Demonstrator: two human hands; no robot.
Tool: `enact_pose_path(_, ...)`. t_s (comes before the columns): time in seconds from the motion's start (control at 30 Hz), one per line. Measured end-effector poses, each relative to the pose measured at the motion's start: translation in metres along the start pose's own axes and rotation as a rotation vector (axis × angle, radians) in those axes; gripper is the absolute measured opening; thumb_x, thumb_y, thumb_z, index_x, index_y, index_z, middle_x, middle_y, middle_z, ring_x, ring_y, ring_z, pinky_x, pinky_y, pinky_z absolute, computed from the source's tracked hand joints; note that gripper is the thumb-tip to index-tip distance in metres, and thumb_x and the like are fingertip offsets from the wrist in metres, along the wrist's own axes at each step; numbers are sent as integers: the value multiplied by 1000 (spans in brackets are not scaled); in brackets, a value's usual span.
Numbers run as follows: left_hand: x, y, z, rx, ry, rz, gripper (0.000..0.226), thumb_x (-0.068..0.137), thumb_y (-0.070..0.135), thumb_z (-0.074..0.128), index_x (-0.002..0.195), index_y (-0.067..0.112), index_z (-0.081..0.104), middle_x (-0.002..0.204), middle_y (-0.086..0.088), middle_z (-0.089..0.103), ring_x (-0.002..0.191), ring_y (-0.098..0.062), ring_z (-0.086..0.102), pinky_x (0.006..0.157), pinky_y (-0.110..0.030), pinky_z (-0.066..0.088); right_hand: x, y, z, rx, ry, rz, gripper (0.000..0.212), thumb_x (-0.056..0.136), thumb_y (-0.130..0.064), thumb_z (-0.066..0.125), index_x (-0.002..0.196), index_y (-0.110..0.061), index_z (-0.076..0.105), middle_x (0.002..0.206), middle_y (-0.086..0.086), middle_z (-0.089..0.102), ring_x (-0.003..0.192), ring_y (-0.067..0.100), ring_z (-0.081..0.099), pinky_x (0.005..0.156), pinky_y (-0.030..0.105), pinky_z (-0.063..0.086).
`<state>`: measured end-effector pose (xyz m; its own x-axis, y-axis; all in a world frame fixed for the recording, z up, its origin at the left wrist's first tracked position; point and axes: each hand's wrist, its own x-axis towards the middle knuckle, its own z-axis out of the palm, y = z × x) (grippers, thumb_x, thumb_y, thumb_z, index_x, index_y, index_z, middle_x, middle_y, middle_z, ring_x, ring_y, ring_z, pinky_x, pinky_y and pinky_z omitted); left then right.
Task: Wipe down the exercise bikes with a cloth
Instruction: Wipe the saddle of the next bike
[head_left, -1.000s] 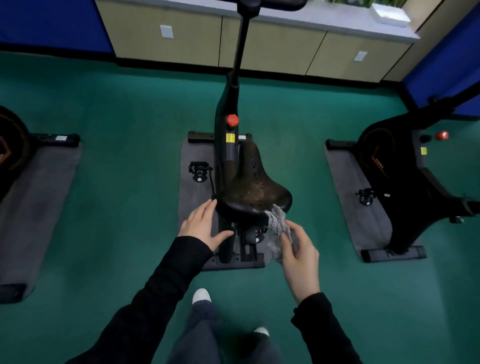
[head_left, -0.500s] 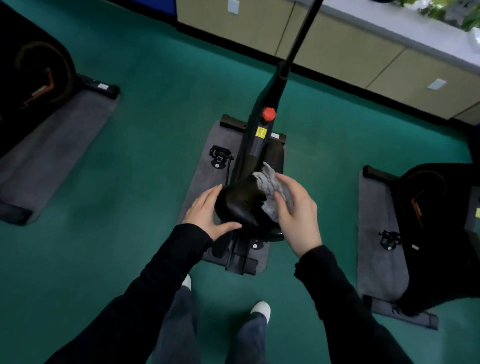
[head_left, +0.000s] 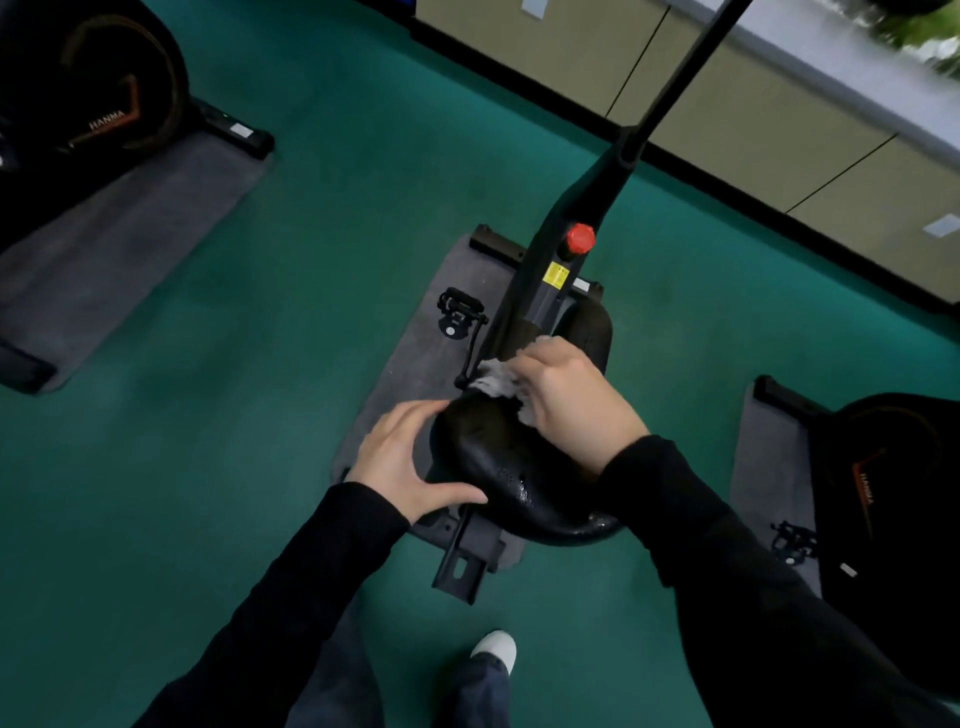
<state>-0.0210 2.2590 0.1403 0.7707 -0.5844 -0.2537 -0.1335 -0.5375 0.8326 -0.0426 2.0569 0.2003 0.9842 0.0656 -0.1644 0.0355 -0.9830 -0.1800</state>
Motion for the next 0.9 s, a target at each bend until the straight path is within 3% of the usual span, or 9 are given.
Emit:
enact_pose_path(0.1,4,-1,-3,0,-55,27,106,44,64,78,136,25,42,130,15,39,128,-11,36,110,-36,29,-16,3,1,14,79,-70,32,84,3,59,116,1,63,108,16,63,108,34,55,100,41,42)
enact_pose_path(0.23,19,-3,-6,2,-180,65,110,44,53,88,138,31,35,132,21,34,131,-11,32,110,-33,26,-5,18,-6,-18,64,-129,28,84,3,60,112,2,65,105,16,64,105,34,56,99,41,43)
enact_pose_path(0.37,24,-2,-8,-15,-218,59,115,36,70,74,136,32,35,133,19,35,130,-10,34,110,-32,27,34,46,-16,-126,59,-19,26,88,1,49,109,-2,64,103,15,63,102,31,52,91,35,40)
enact_pose_path(0.5,25,0,-9,-75,-227,54,108,33,68,74,129,39,33,133,16,38,128,-8,36,108,-29,28,38,61,-21,-3,190,184,25,93,0,45,110,0,62,107,16,62,106,32,50,85,29,36)
enact_pose_path(0.63,27,0,-9,-76,-245,66,109,33,66,75,130,38,33,135,12,40,129,-10,38,110,-32,30,-3,24,-5,146,143,-48,33,80,11,52,108,0,66,108,16,63,109,33,54,103,39,39)
enact_pose_path(0.73,28,0,-10,-67,-259,85,116,34,66,76,136,31,34,136,13,39,129,-6,36,109,-27,28,-21,28,4,168,198,-119,33,84,12,55,114,2,64,119,17,62,118,32,54,108,43,37)
enact_pose_path(0.83,29,3,-15,-82,-287,110,103,37,67,74,128,43,33,129,26,36,123,7,35,102,-12,24,-16,47,6,156,339,28,32,87,11,52,117,4,62,129,18,57,127,33,49,110,47,34)
enact_pose_path(0.9,31,8,-19,-137,-298,98,86,50,66,74,124,47,34,129,28,38,119,16,36,99,-4,24,-4,54,4,244,405,182,33,91,6,49,121,1,61,132,15,55,128,29,47,111,38,34)
